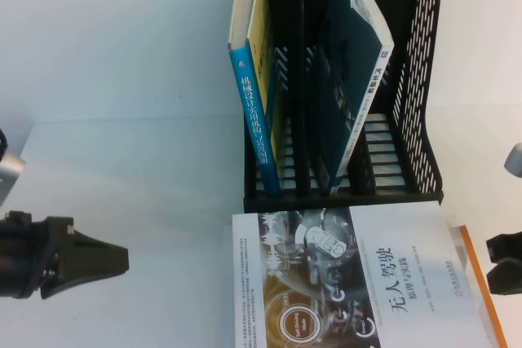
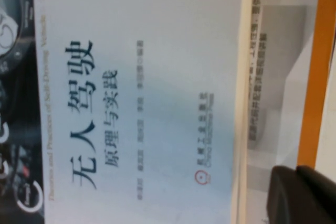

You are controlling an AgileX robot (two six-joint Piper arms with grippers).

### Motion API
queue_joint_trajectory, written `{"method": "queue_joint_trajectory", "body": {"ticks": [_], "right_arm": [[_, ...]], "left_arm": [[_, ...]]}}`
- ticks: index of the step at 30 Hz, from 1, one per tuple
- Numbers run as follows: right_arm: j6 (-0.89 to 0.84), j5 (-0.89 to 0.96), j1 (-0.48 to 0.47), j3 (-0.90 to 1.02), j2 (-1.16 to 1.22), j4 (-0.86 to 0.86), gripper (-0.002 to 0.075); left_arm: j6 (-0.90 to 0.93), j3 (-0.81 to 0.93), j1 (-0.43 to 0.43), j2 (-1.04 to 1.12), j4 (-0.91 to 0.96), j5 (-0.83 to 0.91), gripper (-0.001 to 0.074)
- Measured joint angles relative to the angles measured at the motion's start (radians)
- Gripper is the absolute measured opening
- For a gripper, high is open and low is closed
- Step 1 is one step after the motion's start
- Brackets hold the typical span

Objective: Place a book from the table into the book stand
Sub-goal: Push book with right arm, then pick up the book with your left arm

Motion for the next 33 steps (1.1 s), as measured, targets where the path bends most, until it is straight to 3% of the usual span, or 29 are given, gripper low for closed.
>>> {"method": "queue_joint_trajectory", "body": {"ticks": [7, 11, 18, 21, 33], "right_arm": [[-0.047, -0.024, 0.003, -0.002, 0.083, 0.076, -0.0003], [-0.094, -0.027, 0.004, -0.002, 0.112, 0.153, -0.0003], [-0.130, -0.031, 0.020, -0.004, 0.123, 0.213, -0.0003], [-0.132, -0.031, 0.043, -0.004, 0.123, 0.227, -0.0003], [-0.132, -0.047, 0.083, -0.004, 0.124, 0.241, -0.0003]], "left_arm": [[-0.114, 0.000, -0.023, 0.000, 0.065, -0.056, 0.0041], [-0.174, 0.000, -0.026, 0.000, 0.090, -0.084, 0.0141], [-0.255, 0.000, -0.027, 0.000, 0.116, -0.130, 0.0393], [-0.257, 0.000, -0.027, 0.000, 0.097, -0.123, 0.0459], [-0.122, 0.000, -0.103, 0.205, -0.048, 0.008, 0.0489]]}}
